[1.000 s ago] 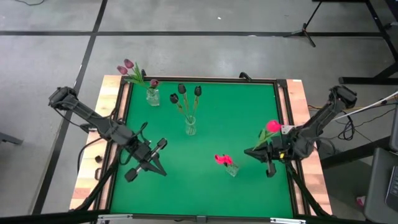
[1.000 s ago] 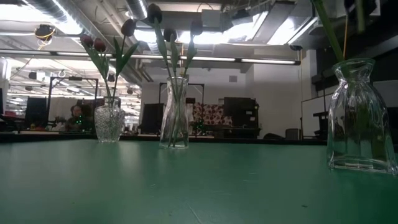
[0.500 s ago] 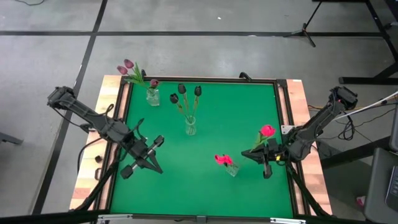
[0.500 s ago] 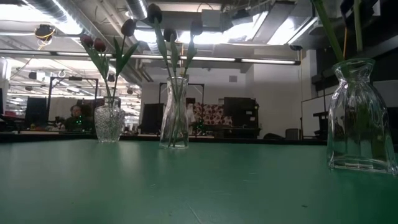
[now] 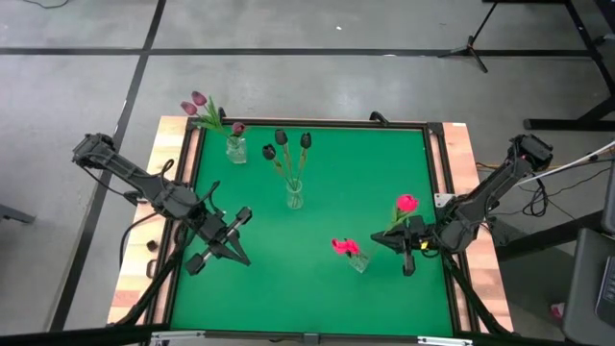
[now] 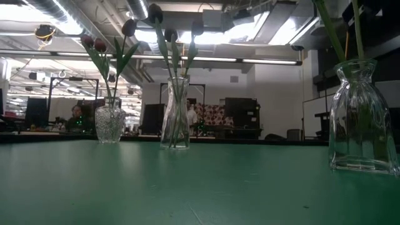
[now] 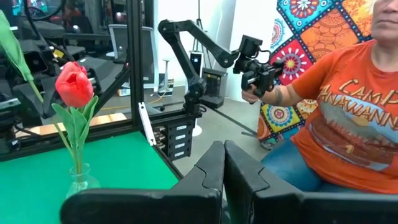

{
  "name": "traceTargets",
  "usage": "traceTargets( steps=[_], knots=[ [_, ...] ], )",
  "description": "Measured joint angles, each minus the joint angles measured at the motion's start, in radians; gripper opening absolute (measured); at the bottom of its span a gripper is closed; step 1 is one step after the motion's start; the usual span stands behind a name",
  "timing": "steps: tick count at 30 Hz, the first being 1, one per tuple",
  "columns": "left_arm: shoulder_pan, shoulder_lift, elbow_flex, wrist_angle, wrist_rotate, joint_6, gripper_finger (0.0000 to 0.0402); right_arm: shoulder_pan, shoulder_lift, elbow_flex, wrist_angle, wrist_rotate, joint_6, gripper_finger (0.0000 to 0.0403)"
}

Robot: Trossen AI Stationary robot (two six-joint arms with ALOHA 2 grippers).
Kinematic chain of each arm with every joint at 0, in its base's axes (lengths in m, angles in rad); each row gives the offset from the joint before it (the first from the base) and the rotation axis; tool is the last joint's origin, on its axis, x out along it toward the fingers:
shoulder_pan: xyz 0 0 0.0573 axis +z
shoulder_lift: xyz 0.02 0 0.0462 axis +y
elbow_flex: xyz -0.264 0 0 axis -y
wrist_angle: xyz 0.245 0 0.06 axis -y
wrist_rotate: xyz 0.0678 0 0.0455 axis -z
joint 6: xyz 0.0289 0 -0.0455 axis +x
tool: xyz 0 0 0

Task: Sort flowers into vase by color
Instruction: Put the pink tulip into the bottom transparent vase

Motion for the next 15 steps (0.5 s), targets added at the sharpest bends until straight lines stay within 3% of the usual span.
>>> traceTargets(
  steps=[15],
  knots=[
    [0.0, 0.0, 0.0, -0.002, -0.022, 0.001, 0.0, -0.048, 0.117, 0.001, 0.061, -0.028, 0.05, 0.0001]
  ],
)
